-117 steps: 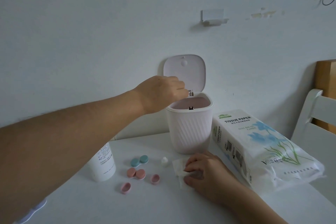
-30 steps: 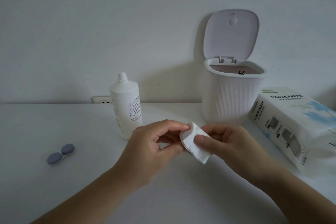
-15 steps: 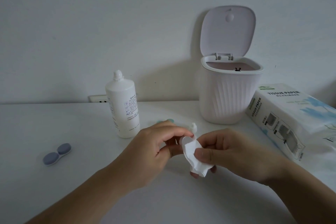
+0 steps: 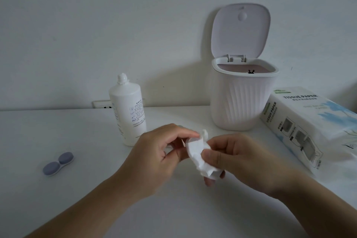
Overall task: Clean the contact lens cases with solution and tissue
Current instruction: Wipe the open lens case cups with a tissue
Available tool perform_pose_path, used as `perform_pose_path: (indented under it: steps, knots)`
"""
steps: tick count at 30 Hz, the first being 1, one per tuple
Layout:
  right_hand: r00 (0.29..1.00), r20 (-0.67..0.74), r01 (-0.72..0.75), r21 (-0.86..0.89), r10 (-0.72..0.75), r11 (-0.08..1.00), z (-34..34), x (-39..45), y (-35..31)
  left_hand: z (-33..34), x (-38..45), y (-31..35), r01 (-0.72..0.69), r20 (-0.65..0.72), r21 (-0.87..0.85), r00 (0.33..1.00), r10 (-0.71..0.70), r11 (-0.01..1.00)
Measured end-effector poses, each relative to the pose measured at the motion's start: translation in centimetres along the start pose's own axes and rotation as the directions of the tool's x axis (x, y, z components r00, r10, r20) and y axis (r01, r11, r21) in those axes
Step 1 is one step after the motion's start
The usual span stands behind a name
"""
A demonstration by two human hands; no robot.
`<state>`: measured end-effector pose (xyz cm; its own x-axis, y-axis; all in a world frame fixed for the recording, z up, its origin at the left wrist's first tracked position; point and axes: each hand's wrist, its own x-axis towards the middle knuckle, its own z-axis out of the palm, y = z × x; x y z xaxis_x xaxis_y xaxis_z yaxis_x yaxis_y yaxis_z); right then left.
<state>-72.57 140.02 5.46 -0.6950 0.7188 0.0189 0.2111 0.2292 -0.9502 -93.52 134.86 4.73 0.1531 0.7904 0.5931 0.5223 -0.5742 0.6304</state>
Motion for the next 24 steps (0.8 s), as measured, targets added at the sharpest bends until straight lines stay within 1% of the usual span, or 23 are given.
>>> perform_pose_path:
  steps: [2, 3, 8, 10, 12, 15, 18, 19, 21, 22, 24]
  knots:
    - [0.999, 0.031, -0.028, -0.043, 0.03, 0.999, 0.1, -0.1, 0.1, 0.0, 0.0, -0.1, -0.013, 0.046, 0.014, 0.999, 0.012, 1.0]
    - [0.999, 0.024, -0.029, -0.048, 0.03, 0.998, 0.2, -0.1, 0.1, 0.0, 0.0, -0.1, -0.017, 0.045, 0.013, 0.999, 0.016, 1.0]
    - [0.993, -0.107, 0.056, 0.048, -0.05, 0.997, 0.2, 0.2, 0.1, -0.1, -0.1, 0.2, -0.018, -0.072, -0.006, 0.997, 0.018, 1.0]
    - [0.986, -0.156, 0.081, 0.089, -0.067, 0.993, 0.3, 0.2, 0.1, 0.2, -0.3, 0.5, -0.013, -0.092, -0.022, 0.996, 0.01, 1.0]
    - [0.982, -0.177, 0.092, 0.111, -0.072, 0.99, 0.4, 0.3, 0.3, 0.5, -0.5, 0.5, -0.029, -0.102, 0.003, 0.994, 0.029, 1.0]
    - [0.989, -0.137, 0.076, 0.1, -0.062, 0.992, 0.3, 0.3, 0.3, 0.7, -0.7, 0.3, -0.036, -0.067, 0.021, 0.997, 0.037, 0.999]
    - [0.997, -0.066, 0.048, 0.073, -0.043, 0.996, 0.2, 0.3, 0.4, 0.3, -0.6, -0.3, 0.05, 0.0, -0.049, 0.999, -0.05, 0.998]
    - [0.999, -0.033, 0.039, 0.067, -0.036, 0.997, 0.2, 0.2, 0.5, 0.2, -0.5, -0.4, 0.067, 0.024, -0.069, 0.998, -0.065, 0.995]
    - [0.999, 0.031, 0.016, 0.045, -0.017, 0.999, 0.4, 0.2, 0.7, 0.1, -0.4, -0.6, 0.072, 0.068, -0.053, 0.995, -0.069, 0.996]
    - [0.999, 0.046, 0.009, 0.03, -0.01, 1.0, 0.5, 0.1, 0.8, 0.0, -0.4, -0.7, 0.075, 0.082, -0.04, 0.994, -0.071, 0.996]
    - [1.0, 0.018, 0.015, 0.011, -0.016, 1.0, 0.6, 0.2, 0.9, 0.0, -0.5, -0.7, 0.086, 0.074, -0.045, 0.994, -0.082, 0.995]
